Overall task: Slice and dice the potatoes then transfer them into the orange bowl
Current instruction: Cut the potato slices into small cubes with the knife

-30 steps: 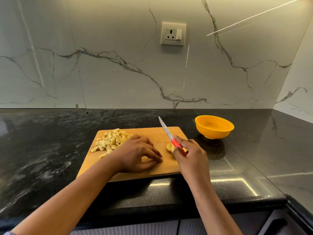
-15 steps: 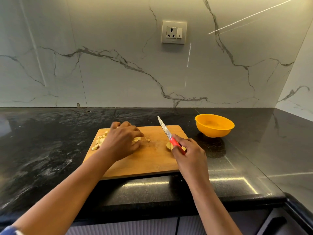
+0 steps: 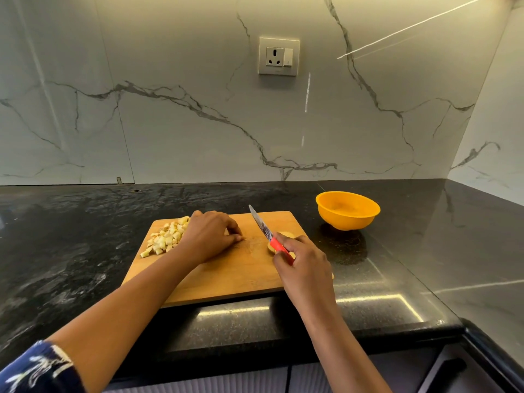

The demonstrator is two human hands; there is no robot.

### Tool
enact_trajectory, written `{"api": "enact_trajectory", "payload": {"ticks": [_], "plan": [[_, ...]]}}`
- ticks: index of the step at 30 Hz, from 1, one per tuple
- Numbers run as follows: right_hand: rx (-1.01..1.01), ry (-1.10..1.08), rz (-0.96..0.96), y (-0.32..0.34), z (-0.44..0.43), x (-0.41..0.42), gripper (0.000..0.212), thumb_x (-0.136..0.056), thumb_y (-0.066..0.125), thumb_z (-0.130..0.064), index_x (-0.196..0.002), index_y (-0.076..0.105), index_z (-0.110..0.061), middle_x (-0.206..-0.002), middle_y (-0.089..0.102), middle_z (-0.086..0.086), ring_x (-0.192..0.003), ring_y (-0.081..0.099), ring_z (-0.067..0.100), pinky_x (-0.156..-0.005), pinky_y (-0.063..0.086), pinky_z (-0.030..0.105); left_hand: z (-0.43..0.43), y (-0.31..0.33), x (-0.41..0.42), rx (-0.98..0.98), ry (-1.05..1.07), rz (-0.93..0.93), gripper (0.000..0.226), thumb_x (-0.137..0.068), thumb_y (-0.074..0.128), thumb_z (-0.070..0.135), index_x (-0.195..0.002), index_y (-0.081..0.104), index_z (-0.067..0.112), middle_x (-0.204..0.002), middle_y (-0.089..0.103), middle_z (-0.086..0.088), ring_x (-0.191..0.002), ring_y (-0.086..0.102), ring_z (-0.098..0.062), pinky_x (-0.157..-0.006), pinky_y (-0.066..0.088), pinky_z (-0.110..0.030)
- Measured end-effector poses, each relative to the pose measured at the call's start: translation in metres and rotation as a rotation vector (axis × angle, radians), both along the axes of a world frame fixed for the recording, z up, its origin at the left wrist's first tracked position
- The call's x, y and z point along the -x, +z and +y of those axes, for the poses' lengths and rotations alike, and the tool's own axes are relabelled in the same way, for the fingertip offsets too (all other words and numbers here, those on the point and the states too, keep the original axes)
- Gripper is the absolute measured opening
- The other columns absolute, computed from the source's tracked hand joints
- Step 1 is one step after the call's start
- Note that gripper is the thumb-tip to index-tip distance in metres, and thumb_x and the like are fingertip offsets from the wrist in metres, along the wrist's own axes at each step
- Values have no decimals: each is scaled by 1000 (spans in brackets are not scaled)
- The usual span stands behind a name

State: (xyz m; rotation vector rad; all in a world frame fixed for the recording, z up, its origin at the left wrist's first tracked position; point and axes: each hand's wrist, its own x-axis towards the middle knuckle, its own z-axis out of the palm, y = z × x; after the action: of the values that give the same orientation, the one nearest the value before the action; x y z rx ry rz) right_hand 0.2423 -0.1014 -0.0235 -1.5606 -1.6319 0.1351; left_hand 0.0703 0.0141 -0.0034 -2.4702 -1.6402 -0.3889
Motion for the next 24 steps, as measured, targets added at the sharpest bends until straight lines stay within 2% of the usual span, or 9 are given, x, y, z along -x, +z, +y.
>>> {"api": "enact_trajectory", "payload": {"ticks": [4,8,15,24], "plan": [[-1,3,-108,0,-1,5,41,-96,53,-28,-137,50,-32,-98,49,-11,-81,45,5,-68,34,16,0,-6,11,7,48,-70,25,-89,55,48,-108,67,37,-113,63,13,-102,53,-7,-93,35,-33],[28,16,-208,0,-4,13,42,-96,50,-29,-138,48,-36,-105,53,-10,-80,46,5,-66,33,18,0,-7,10,-3,50,-104,27,-88,56,49,-108,67,36,-113,64,13,-101,54,-7,-94,34,-33],[51,23,-273,1,-2,17,41,-96,49,-33,-138,48,-37,-108,54,-10,-92,56,8,-72,42,21,-1,-8,10,-25,64,-145,27,-85,58,52,-103,69,35,-105,66,15,-94,54,-4,-87,33,-30],[60,57,-333,4,2,20,43,-97,49,-35,-140,45,-33,-117,53,-8,-102,55,7,-71,33,16,-2,-8,9,-37,48,-156,24,-87,59,49,-101,69,32,-102,66,14,-94,55,-5,-89,33,-30]]}}
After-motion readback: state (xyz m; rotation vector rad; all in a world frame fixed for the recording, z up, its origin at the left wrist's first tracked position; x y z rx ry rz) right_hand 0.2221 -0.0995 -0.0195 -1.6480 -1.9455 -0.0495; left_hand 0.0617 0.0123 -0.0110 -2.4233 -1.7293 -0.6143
